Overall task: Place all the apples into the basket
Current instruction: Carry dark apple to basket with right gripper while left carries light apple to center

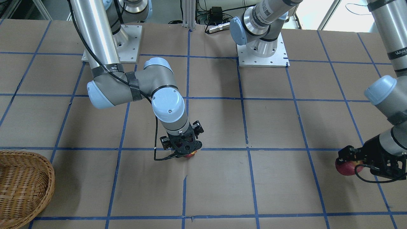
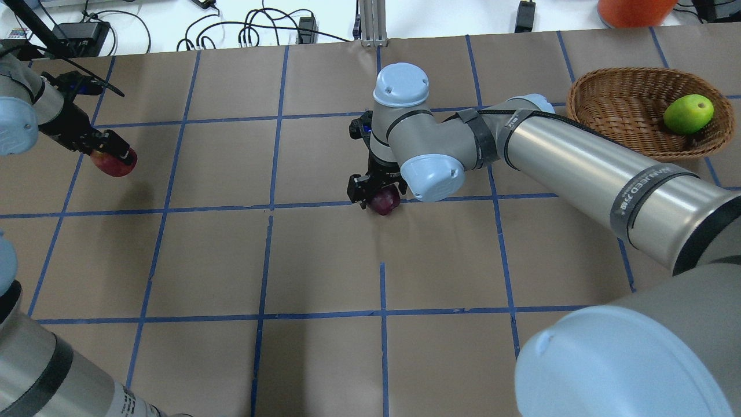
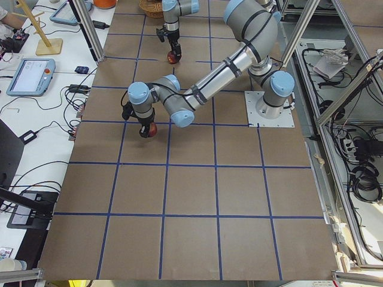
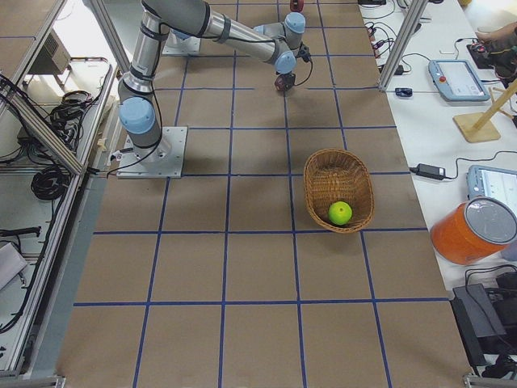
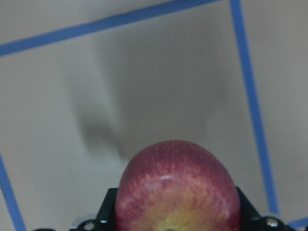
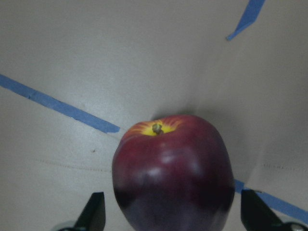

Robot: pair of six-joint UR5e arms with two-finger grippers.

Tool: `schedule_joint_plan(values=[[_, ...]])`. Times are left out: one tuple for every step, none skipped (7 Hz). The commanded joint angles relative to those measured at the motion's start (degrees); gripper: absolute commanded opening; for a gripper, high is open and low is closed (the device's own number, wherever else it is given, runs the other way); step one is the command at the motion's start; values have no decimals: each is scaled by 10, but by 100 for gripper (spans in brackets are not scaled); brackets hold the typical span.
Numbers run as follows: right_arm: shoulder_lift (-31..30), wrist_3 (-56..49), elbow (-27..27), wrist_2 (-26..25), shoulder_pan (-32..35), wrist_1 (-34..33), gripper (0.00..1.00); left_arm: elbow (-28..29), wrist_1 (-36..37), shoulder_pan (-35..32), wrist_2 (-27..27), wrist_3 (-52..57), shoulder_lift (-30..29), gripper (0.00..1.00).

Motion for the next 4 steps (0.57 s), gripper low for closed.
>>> schedule_joint_plan(values=[[10, -8, -4, -1, -2, -21, 33, -79, -6, -51, 1, -106, 76, 20], [3, -7, -6, -7, -4, -21, 0, -97, -6, -92, 2, -178, 98, 20], [-10, -6, -18, -9, -17, -6, 0, -115, -3, -130, 2, -251, 111, 19], [-32, -6, -45, -16, -49, 44, 0, -128, 0, -170, 5, -328, 117, 19]])
